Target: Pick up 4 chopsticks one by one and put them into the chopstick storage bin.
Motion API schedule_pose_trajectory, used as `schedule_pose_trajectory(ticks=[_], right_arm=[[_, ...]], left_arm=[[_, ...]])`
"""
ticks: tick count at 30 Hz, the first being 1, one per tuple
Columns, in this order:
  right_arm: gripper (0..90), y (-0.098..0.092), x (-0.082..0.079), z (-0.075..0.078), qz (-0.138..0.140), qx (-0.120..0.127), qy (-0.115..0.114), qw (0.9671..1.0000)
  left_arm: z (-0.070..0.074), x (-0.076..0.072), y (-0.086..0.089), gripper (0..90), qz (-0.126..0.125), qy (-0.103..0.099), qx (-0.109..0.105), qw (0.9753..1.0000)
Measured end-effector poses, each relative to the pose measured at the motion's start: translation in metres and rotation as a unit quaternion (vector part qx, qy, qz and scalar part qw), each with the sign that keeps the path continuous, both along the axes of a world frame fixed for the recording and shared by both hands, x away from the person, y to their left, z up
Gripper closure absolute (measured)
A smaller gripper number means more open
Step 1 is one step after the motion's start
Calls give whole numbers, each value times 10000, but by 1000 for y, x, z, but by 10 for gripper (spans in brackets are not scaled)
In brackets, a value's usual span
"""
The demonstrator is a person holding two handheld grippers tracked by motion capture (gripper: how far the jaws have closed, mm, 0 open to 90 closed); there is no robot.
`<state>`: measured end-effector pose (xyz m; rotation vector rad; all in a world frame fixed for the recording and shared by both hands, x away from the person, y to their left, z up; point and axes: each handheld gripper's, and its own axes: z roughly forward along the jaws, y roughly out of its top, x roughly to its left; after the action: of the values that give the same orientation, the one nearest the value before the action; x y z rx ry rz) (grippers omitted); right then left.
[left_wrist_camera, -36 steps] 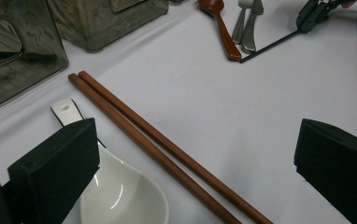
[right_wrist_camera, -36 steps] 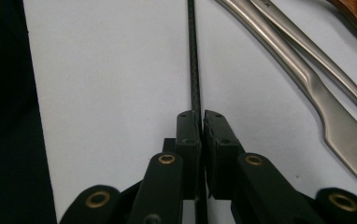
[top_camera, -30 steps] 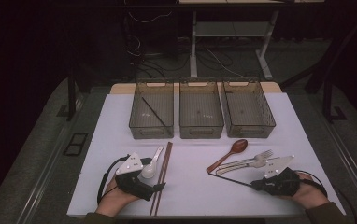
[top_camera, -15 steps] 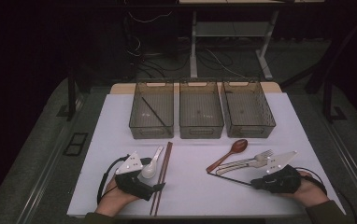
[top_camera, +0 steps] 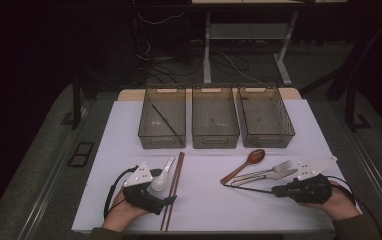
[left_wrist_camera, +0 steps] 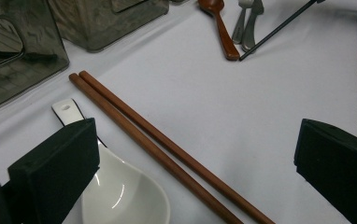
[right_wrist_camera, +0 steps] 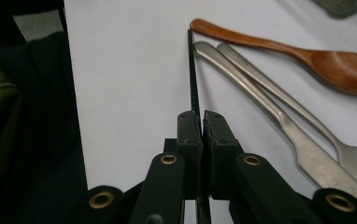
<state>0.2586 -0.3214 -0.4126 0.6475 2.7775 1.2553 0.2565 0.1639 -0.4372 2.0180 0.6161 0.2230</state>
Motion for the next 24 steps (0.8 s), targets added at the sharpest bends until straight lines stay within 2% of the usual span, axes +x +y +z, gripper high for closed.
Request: schedule_pose_trajectory(ticks=[4,10,14,24], right_arm=[[854,-1,0,4,-58,148,-39,9999],[854,-6,2,15,-122,557,-103,9983],[853,-4,6,19,-219,585,-182,9979],[853,11,20,24,-390,627,-217,9970]], left_arm=[[0,0,0,0,5,1,-2,10000],[0,1,0,0,8,5,-5,10000],[0,1,0,0,-1,7,7,10000],[0,0,0,0,7,-5,1,10000]])
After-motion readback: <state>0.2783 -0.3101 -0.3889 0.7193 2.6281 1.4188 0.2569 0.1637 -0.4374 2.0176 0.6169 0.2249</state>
